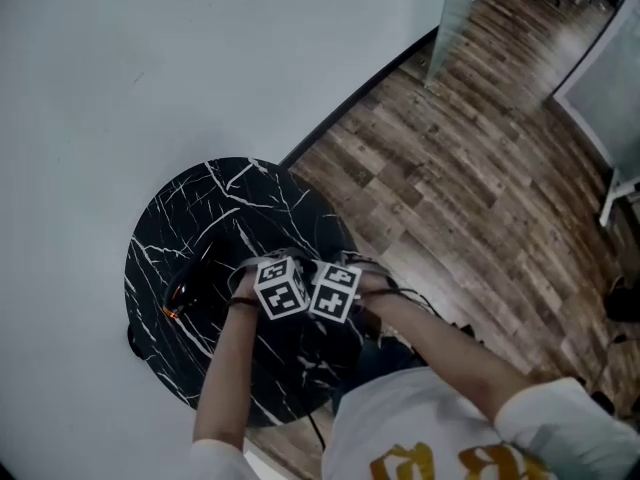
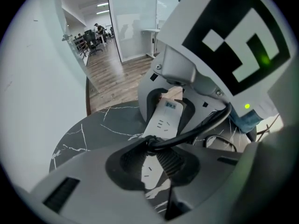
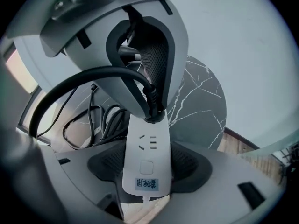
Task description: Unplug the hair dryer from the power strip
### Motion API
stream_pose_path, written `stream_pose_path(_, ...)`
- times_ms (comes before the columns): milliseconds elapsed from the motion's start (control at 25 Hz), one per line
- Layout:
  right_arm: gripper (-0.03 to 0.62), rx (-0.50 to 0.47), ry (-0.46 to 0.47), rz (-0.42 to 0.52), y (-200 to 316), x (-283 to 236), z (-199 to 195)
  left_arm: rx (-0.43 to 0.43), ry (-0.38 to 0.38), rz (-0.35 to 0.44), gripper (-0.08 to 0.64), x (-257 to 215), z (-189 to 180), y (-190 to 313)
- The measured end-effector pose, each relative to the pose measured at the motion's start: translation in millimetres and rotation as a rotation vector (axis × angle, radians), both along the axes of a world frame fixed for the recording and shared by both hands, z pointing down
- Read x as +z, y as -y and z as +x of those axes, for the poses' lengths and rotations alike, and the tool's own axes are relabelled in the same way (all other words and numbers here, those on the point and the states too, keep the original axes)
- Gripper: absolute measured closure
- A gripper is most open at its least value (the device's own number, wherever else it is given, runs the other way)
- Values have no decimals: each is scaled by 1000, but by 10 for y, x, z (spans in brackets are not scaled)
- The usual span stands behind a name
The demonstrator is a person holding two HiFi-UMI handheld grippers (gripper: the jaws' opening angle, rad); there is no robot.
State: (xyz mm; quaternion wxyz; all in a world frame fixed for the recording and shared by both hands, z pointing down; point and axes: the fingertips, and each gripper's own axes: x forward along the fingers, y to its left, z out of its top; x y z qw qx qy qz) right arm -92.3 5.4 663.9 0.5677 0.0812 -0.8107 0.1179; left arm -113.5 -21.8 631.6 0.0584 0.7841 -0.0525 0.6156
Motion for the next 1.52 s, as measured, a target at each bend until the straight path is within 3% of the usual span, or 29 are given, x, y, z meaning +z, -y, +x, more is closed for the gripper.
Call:
stream_pose_path(520,333,6,2,6,23,23,17,39,10,-28,495,10,28,3)
stream_pose_path(760,330,8,-14,7,-6,29,6,5,-31,92,497,11,-4,-22)
stream_pose_path(840,330,-1,-20,16,-9,29,18,-2,-27,66,497,16,-12,-33)
stream_pose_path(1000,330,3,-13,17,-17,16,16,68,41,-76,499,-3,-19,-67)
stream_pose_path(1080,330,8,-12,14,-3,16,18,83,52,-70,499,-16,-3,-54)
stream_pose_path(1280,321,-2,-2,22,-21,17,13,58,60,54,503,-22,-34,-94)
stream_pose_path(1520,321,4,-11,21,21,19,14,39,65,-83,502,-10,-14,-58)
